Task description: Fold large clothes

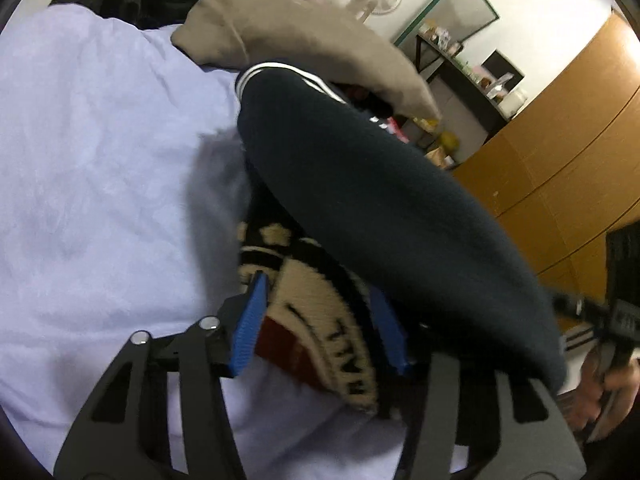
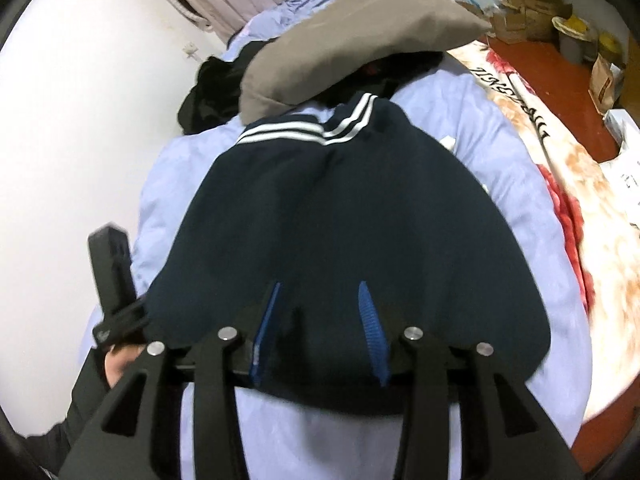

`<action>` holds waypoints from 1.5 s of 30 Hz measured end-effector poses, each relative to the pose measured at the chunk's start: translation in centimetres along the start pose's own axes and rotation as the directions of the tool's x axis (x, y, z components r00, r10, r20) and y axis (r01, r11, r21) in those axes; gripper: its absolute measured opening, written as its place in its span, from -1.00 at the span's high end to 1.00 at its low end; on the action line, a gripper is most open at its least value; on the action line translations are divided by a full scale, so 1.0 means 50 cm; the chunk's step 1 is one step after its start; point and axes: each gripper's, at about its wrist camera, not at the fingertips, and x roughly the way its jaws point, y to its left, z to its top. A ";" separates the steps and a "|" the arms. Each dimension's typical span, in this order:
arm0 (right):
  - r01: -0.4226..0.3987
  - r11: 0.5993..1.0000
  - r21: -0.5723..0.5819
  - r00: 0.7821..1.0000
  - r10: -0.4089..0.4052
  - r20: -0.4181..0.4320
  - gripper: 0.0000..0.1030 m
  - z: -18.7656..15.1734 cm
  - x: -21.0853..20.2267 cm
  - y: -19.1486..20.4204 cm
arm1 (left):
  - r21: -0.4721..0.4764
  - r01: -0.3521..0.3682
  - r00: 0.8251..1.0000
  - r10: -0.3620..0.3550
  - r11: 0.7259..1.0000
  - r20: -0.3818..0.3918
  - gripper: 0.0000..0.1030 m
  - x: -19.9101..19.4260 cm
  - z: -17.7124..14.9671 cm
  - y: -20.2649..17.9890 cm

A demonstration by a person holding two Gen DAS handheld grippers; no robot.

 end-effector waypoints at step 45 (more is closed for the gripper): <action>-0.173 0.976 0.136 0.971 0.192 -0.145 1.00 -0.107 0.117 -0.045 | 0.190 -0.029 0.999 0.037 0.981 -0.036 0.11 -0.024 -0.059 -0.181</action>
